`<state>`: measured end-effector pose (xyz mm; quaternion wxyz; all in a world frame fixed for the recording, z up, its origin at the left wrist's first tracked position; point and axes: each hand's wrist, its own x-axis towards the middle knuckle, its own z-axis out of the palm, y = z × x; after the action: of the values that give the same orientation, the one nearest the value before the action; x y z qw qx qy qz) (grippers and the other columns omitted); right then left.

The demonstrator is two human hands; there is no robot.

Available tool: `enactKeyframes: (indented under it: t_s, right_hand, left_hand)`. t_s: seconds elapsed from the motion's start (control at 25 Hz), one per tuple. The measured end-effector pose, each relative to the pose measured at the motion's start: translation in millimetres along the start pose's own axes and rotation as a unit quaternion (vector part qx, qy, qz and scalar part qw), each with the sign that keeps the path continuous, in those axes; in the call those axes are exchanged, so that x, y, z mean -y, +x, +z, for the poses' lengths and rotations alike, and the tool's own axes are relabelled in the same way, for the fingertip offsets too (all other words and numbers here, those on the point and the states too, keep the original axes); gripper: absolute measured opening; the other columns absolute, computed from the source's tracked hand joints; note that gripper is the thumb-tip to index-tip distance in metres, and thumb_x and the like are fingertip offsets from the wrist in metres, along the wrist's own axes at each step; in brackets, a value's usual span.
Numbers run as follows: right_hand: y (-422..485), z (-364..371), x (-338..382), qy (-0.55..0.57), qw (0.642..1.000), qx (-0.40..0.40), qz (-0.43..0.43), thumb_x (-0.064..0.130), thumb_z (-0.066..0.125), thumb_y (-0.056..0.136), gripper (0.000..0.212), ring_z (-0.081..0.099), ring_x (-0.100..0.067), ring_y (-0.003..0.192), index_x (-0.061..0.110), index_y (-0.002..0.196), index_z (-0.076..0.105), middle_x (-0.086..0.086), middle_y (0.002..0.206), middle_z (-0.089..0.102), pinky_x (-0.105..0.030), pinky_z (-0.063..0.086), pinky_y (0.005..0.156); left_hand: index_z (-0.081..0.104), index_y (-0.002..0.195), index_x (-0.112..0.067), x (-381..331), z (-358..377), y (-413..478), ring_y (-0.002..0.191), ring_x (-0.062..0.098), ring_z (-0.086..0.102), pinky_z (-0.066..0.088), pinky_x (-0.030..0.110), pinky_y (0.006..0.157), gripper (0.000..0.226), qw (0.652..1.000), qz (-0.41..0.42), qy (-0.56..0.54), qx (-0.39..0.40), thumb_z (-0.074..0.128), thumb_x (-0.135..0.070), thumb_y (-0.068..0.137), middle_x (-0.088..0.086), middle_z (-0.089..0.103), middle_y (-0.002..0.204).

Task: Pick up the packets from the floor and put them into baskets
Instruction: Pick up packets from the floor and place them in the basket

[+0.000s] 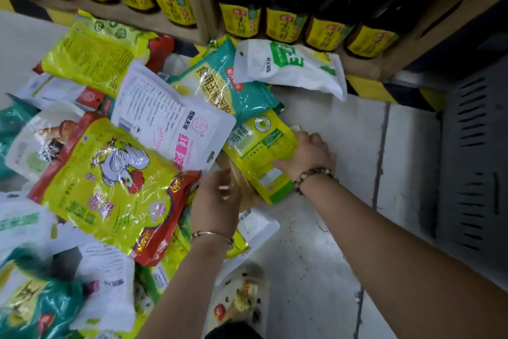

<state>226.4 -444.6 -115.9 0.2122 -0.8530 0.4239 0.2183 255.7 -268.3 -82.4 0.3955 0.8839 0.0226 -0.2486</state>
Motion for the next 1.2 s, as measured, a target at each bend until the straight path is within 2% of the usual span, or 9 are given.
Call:
enactKeyframes:
  t_s: [0.16,0.28,0.4,0.52,0.6,0.72,0.84,1.0,1.2]
  right_hand:
    - [16.5,13.0,-3.9,0.004,1.000,-0.025,-0.007,0.057,0.076,0.061,0.082,0.052,-0.026,0.117,0.021,0.128,0.046,-0.007,0.124,0.056,-0.037,0.036,0.093]
    - [15.3,4.2,-7.5,0.153,0.987,0.009,-0.044,0.030,0.077,0.071,0.028,0.061,-0.026,0.094,0.017,0.091,0.063,-0.003,0.091,0.066,-0.022,0.038,0.066]
    - [3.7,-25.9,-11.4,0.228,0.968,0.038,-0.101,0.010,0.076,0.071,0.031,0.054,-0.014,0.067,0.025,0.061,0.051,0.011,0.063,0.054,-0.010,0.034,0.047]
    - [-22.5,-54.3,-21.4,0.224,0.969,0.000,-0.109,0.004,0.076,0.069,0.023,0.052,-0.019,0.067,0.012,0.065,0.054,-0.005,0.067,0.057,-0.030,0.040,0.060]
    - [-54.4,-59.6,-31.2,0.165,0.973,-0.091,-0.131,0.007,0.074,0.069,0.028,0.050,-0.023,0.064,0.015,0.062,0.048,-0.006,0.063,0.055,-0.033,0.037,0.057]
    - [-109.9,-53.9,-20.2,0.016,0.945,-0.218,-0.242,0.010,0.074,0.063,0.026,0.059,-0.029,0.055,0.024,0.061,0.053,-0.003,0.057,0.062,-0.027,0.040,0.046]
    - [-139.5,-39.0,0.6,-0.075,0.887,-0.201,-0.408,0.007,0.071,0.052,0.018,0.061,-0.026,0.050,0.019,0.061,0.062,-0.002,0.057,0.063,-0.023,0.043,0.042]
    - [-135.5,-18.0,5.4,-0.138,0.895,0.022,-0.423,0.042,0.061,0.080,0.018,0.061,-0.018,0.092,0.025,0.087,0.063,0.006,0.096,0.066,-0.032,0.050,0.072]
    - [-52.8,-19.0,8.1,-0.079,0.958,-0.026,-0.273,0.029,0.066,0.081,0.032,0.059,-0.029,0.104,0.018,0.111,0.062,-0.011,0.113,0.063,-0.036,0.047,0.086]
  left_hand:
    - [0.064,0.104,-0.014,10.2,19.4,5.6,0.073,0.012,0.057,0.039,0.018,0.064,0.021,1.000,0.005,-0.013,0.006,0.062,-0.008,0.084,-0.002,0.060,0.082]
    - [0.064,0.092,-0.017,14.9,27.7,5.9,0.055,-0.002,0.056,0.043,0.010,0.050,0.020,0.994,-0.034,-0.106,-0.006,0.060,0.000,0.082,-0.004,0.060,0.071]
    - [0.062,0.082,-0.018,16.0,36.2,3.4,0.062,0.020,0.060,0.055,0.038,0.067,0.026,0.971,-0.099,-0.219,0.009,0.058,0.007,0.081,0.011,0.063,0.073]
    - [0.065,0.085,-0.010,6.6,40.8,-3.9,0.079,0.024,0.056,0.047,0.046,0.076,0.017,0.952,-0.123,-0.280,0.027,0.059,0.006,0.083,0.018,0.064,0.083]
    - [0.067,0.098,-0.007,-4.6,38.6,-14.0,0.081,0.020,0.056,0.044,0.035,0.072,0.013,0.922,-0.139,-0.356,0.070,0.065,-0.009,0.085,0.010,0.064,0.084]
    - [0.061,0.115,-0.020,-22.7,33.4,-33.4,0.094,0.011,0.061,0.047,0.033,0.076,0.065,0.844,-0.144,-0.449,0.254,0.074,-0.057,0.063,-0.005,0.066,0.104]
    - [0.045,0.131,0.002,-24.9,26.8,-47.2,0.117,0.032,0.053,0.044,0.044,0.097,0.085,0.742,-0.162,-0.590,0.273,0.064,-0.053,0.069,0.024,0.052,0.130]
    - [0.061,0.111,0.002,3.2,16.3,-31.7,0.095,0.027,0.060,0.050,0.040,0.089,0.033,0.848,-0.187,-0.495,0.044,0.057,-0.024,0.091,0.017,0.064,0.108]
    - [0.061,0.086,-0.018,45.2,-20.9,-33.1,0.076,0.014,0.059,0.044,0.020,0.059,0.006,0.908,-0.151,-0.383,-0.072,0.058,-0.018,0.091,-0.004,0.063,0.083]
